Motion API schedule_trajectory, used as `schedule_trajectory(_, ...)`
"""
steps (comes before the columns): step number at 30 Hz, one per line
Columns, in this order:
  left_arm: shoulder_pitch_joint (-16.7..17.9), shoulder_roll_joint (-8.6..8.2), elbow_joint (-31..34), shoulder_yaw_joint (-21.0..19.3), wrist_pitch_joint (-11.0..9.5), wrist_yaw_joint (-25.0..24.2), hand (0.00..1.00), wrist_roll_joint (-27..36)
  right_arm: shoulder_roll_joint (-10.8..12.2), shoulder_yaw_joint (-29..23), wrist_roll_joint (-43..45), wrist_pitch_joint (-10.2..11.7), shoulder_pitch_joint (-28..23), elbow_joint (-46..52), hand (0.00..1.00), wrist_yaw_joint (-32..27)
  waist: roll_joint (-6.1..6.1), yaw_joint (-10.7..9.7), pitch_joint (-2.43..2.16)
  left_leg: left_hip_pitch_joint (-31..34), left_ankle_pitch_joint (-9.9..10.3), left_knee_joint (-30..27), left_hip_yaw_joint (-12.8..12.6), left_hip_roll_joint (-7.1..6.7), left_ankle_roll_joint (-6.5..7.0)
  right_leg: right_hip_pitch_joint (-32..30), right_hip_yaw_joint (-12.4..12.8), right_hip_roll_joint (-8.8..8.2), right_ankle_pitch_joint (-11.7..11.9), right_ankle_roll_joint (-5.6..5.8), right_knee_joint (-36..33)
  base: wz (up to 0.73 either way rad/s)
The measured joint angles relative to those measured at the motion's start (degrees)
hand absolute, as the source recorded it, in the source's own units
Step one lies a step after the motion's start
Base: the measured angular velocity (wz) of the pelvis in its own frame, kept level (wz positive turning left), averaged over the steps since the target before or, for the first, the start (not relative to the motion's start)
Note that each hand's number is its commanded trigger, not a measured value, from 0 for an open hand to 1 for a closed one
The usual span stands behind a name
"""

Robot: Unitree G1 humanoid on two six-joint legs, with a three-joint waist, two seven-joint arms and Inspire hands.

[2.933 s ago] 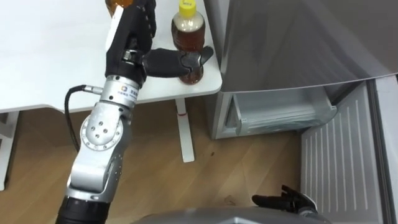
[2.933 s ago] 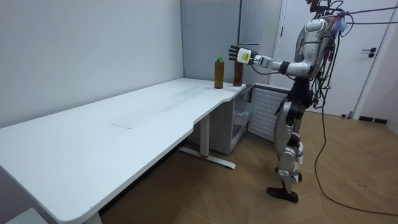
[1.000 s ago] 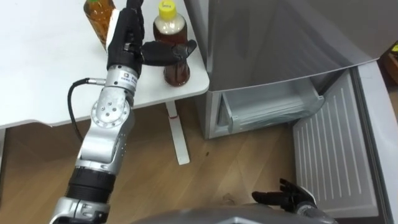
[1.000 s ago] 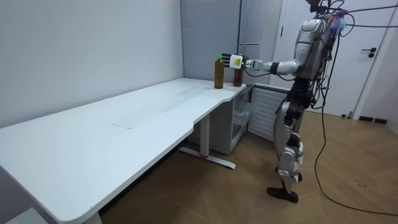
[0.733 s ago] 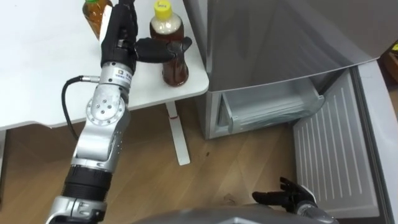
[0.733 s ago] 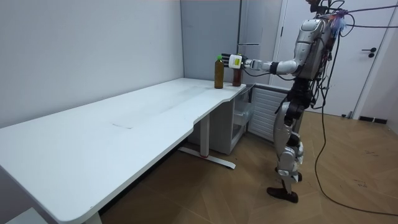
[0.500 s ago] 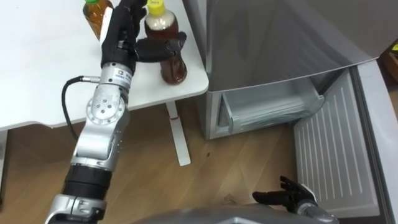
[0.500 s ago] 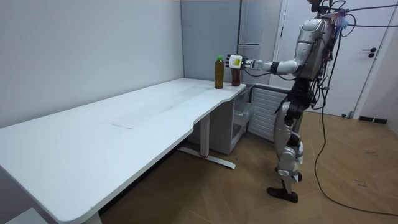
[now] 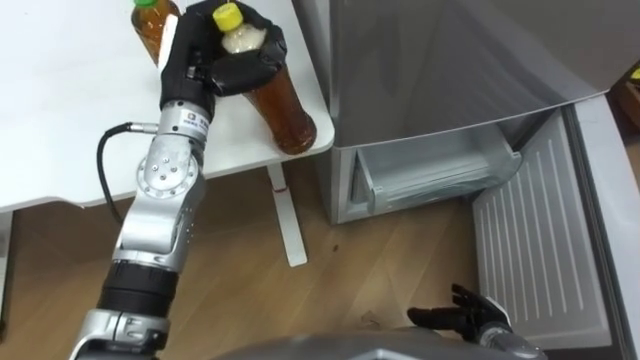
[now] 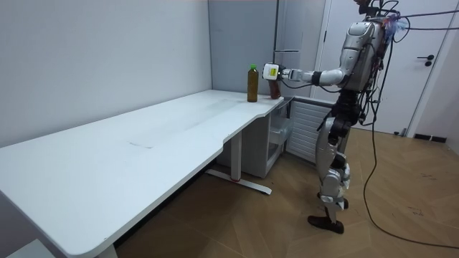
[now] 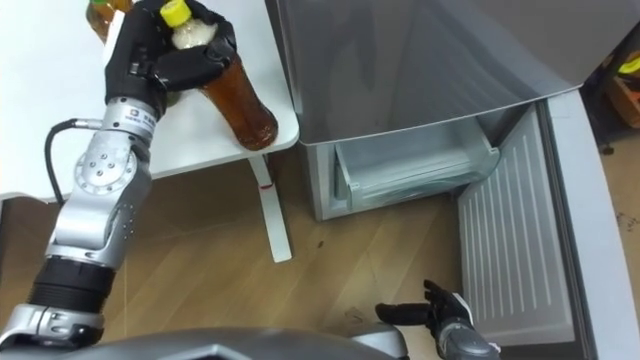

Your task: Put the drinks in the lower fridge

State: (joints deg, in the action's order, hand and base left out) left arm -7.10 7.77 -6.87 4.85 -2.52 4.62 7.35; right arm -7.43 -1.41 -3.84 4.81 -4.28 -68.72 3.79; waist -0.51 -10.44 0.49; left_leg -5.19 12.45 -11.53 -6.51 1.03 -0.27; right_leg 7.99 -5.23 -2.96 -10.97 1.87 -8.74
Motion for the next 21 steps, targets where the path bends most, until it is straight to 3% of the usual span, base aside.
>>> schedule_trajectory(6,0.0,0.03,0.0,0.6,1.2,-2.1,1.0,1.8,0.0,0.0,-0.2,-1.1,0.5,-0.1,0.0,-0.7,-0.15,-0.7,-0.07,-0.1,0.0,0.0,0.0,0.0,0.0,0.1,0.0,0.0,0.0,0.0,0.0,0.0)
schedule_trajectory(13,0.0,-0.29,0.2,2.8,4.6,-4.0,1.0,2.1,0.3,0.3,-0.9,-1.2,1.0,-0.2,0.0,-1.5,0.06,-0.6,0.01,-0.2,0.0,-0.1,0.0,0.0,-0.01,0.1,-0.1,0.01,0.0,0.0,-0.1,0.0)
schedule_trajectory(18,0.0,-0.75,0.7,2.9,4.7,-4.0,1.0,3.3,0.5,2.5,-0.9,-1.3,0.7,1.3,0.0,-1.8,0.66,-0.4,-0.31,0.8,0.0,-0.4,0.0,0.08,-0.01,-1.0,-0.1,0.02,0.0,-0.02,-0.3,0.0)
schedule_trajectory(21,0.0,-0.76,3.7,3.4,4.8,-4.2,1.0,4.0,0.5,3.6,0.5,-2.5,-0.2,5.0,0.0,-1.8,1.03,0.0,-0.36,1.7,0.0,-0.7,0.1,0.13,-0.01,-2.0,-0.2,0.02,0.0,-0.05,-1.1,0.0)
